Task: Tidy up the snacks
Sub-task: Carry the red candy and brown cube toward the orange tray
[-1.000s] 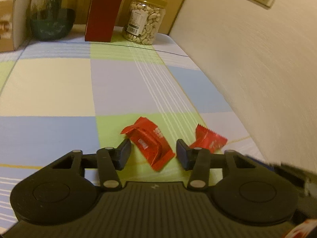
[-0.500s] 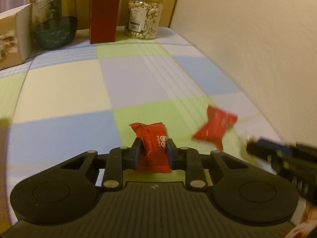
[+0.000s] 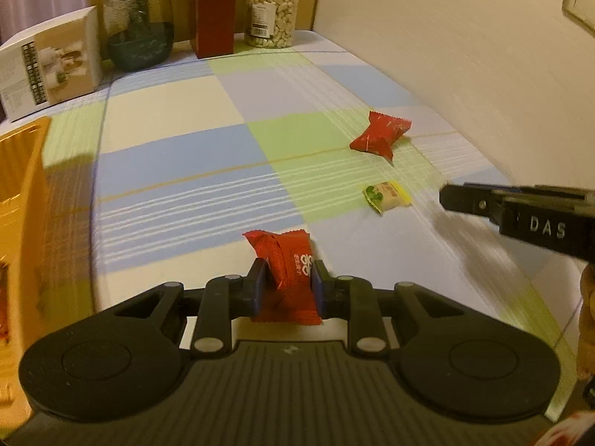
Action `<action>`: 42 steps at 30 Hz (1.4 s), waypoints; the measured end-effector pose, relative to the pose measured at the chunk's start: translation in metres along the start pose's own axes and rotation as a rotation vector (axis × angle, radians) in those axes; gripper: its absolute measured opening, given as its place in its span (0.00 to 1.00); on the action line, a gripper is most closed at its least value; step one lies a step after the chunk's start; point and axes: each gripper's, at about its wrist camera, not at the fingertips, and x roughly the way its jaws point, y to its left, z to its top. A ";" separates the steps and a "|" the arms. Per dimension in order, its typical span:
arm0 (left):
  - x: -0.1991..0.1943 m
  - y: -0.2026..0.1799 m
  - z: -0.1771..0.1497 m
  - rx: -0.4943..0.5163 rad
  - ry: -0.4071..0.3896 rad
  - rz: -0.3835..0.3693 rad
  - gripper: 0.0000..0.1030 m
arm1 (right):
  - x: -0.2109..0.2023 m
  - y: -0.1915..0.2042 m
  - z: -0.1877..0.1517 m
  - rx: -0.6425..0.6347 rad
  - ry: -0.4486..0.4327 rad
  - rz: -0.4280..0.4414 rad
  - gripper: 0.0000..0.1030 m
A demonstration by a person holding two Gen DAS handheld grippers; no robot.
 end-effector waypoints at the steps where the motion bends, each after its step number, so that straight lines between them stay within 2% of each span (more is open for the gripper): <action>1: -0.006 0.000 -0.001 -0.005 -0.005 0.001 0.22 | -0.005 0.003 -0.002 -0.001 0.001 0.001 0.21; 11: -0.077 -0.006 -0.007 -0.014 -0.061 -0.007 0.22 | -0.066 0.033 -0.004 0.009 -0.005 -0.006 0.21; 20: -0.131 -0.007 -0.020 -0.022 -0.099 0.003 0.22 | -0.105 0.061 -0.009 0.021 -0.021 -0.010 0.21; 32: -0.171 0.014 -0.035 -0.053 -0.127 0.033 0.22 | -0.121 0.102 -0.019 -0.007 -0.028 0.023 0.21; 42: -0.187 0.037 -0.040 -0.075 -0.143 0.042 0.22 | -0.117 0.133 -0.019 -0.044 -0.023 0.045 0.21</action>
